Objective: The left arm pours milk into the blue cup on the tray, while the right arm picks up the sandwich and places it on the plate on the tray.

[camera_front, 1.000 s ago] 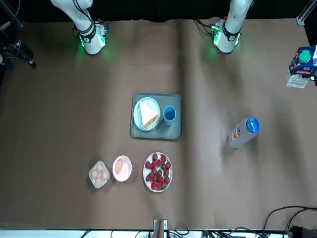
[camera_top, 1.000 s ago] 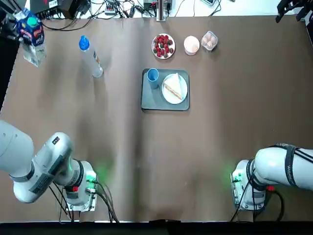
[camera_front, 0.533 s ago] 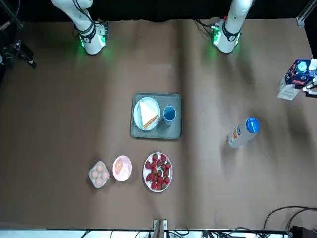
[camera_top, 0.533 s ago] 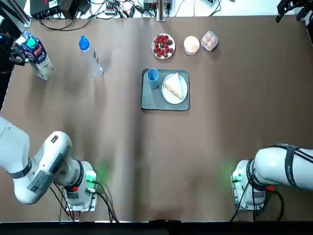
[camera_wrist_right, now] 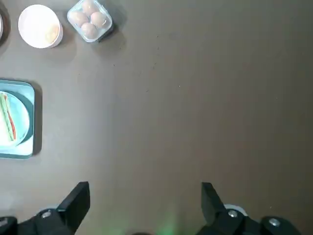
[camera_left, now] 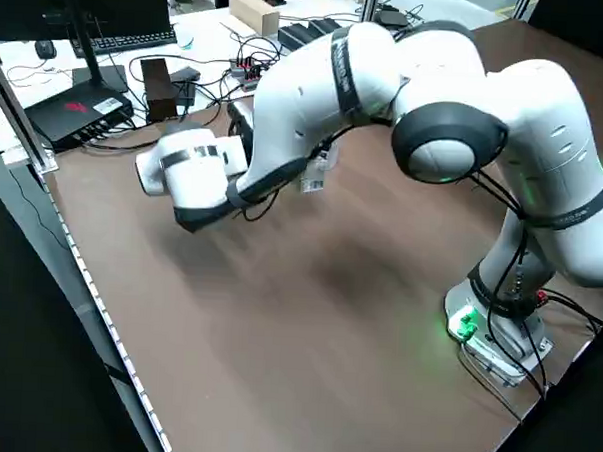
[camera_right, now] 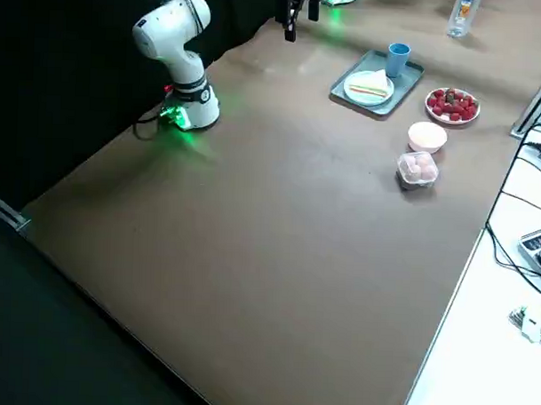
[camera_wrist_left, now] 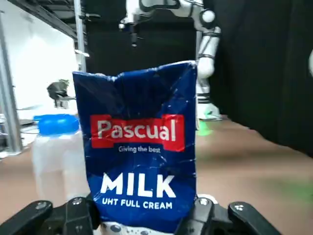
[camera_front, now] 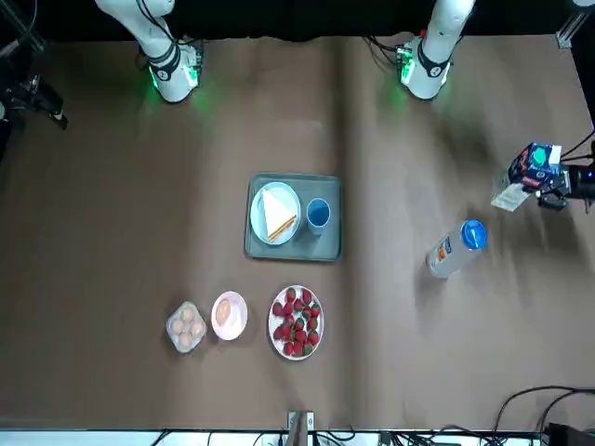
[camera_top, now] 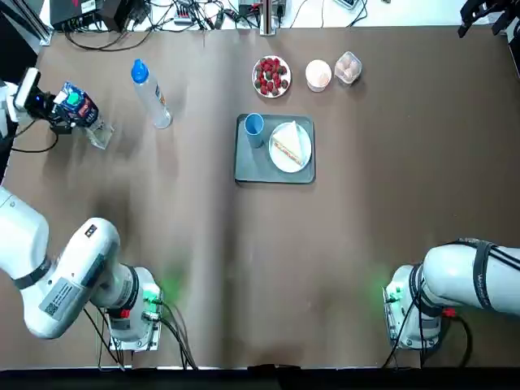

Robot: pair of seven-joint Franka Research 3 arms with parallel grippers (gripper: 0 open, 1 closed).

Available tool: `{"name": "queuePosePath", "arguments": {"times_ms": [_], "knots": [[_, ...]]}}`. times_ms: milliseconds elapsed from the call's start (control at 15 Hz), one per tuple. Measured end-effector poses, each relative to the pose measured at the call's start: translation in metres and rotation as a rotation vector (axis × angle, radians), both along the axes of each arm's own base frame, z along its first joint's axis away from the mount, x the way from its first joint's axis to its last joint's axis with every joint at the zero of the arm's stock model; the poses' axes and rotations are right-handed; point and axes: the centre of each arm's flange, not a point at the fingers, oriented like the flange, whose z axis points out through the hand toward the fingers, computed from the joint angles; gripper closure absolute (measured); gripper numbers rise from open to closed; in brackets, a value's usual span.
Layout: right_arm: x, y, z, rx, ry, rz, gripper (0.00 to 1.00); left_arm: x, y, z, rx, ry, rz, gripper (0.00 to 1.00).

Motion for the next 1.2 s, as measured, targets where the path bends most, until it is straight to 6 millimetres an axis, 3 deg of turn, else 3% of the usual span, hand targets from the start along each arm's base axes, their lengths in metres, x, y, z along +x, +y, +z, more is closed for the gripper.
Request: {"name": "queuePosePath", "arguments": {"times_ms": [200, 267, 600, 800, 1000, 1200], "knots": [[0.000, 0.000, 0.000, 0.000, 0.000, 0.000, 0.00, 0.003, 0.004, -0.037, -0.019, -0.016, 0.075, 0.42], [0.000, 0.000, 0.000, 0.000, 0.000, 0.000, 0.00, 0.003, 0.005, -0.065, -0.025, -0.012, 0.110, 0.42], [0.000, 0.000, 0.000, 0.000, -0.001, 0.000, 0.00, -0.003, 0.003, -0.120, -0.056, -0.016, 0.172, 0.41], [0.000, 0.000, 0.000, 0.000, -0.001, 0.000, 0.00, -0.008, 0.006, -0.129, -0.058, -0.005, 0.182, 0.36], [0.000, 0.000, 0.000, 0.000, -0.001, 0.000, 0.00, -0.012, 0.011, -0.133, -0.052, 0.003, 0.191, 0.10], [0.000, 0.000, 0.000, 0.000, -0.001, 0.000, 0.00, -0.012, 0.013, -0.136, -0.041, 0.005, 0.201, 0.01]]}}
